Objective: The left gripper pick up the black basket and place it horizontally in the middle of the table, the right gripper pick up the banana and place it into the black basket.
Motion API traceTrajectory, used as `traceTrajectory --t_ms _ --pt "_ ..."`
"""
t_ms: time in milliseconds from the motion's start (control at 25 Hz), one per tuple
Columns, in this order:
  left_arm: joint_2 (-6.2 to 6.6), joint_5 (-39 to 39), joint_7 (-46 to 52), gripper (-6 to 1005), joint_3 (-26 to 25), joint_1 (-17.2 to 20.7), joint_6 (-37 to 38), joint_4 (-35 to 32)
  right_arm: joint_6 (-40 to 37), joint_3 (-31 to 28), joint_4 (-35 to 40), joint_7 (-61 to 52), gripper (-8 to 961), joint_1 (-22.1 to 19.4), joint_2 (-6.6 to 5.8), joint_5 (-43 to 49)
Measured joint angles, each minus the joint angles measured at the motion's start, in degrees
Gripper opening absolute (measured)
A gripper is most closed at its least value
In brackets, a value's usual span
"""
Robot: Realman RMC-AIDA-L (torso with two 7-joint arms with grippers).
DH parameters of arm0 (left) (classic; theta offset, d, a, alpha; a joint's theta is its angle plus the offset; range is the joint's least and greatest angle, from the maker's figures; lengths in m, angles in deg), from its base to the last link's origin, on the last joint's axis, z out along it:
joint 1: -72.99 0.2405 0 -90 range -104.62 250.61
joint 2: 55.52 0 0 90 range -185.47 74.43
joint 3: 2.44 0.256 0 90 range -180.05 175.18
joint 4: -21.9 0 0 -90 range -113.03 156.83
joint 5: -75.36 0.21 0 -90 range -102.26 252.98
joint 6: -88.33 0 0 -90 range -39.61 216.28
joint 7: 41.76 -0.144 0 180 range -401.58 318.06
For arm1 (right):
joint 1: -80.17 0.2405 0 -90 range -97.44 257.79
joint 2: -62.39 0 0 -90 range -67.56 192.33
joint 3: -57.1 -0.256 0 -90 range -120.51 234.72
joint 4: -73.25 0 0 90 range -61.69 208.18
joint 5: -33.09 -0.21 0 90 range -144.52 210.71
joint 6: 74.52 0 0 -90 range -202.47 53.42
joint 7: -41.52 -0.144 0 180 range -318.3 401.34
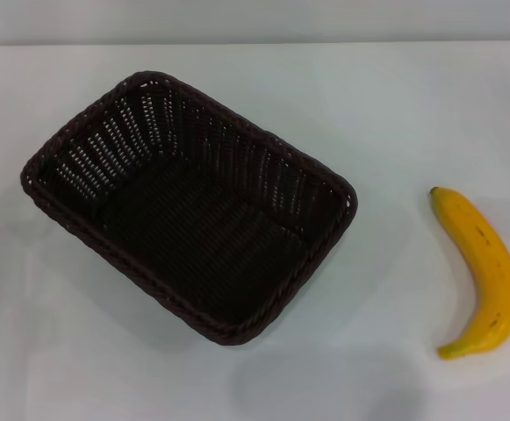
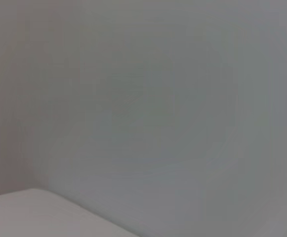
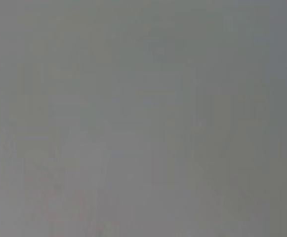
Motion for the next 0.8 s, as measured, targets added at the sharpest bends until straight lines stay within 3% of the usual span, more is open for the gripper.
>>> traceTrajectory --t_ms 640,720,800 --pt "-0.15 -0.02 1.29 871 -0.01 -0.59 0.37 0.63 -0.05 0.0 0.26 0.01 885 0.53 -0.19 0.01" --pt "0.15 -1.3 12.25 871 0.05 -0.34 0.42 0.08 -0.04 0.06 0.15 0.01 884 0.61 -0.24 0.01" --pt "0.36 -1.16 15.95 871 0.27 -0.11 0.43 -0.57 0.0 0.1 0.14 0.01 884 0.64 -0.26 0.01"
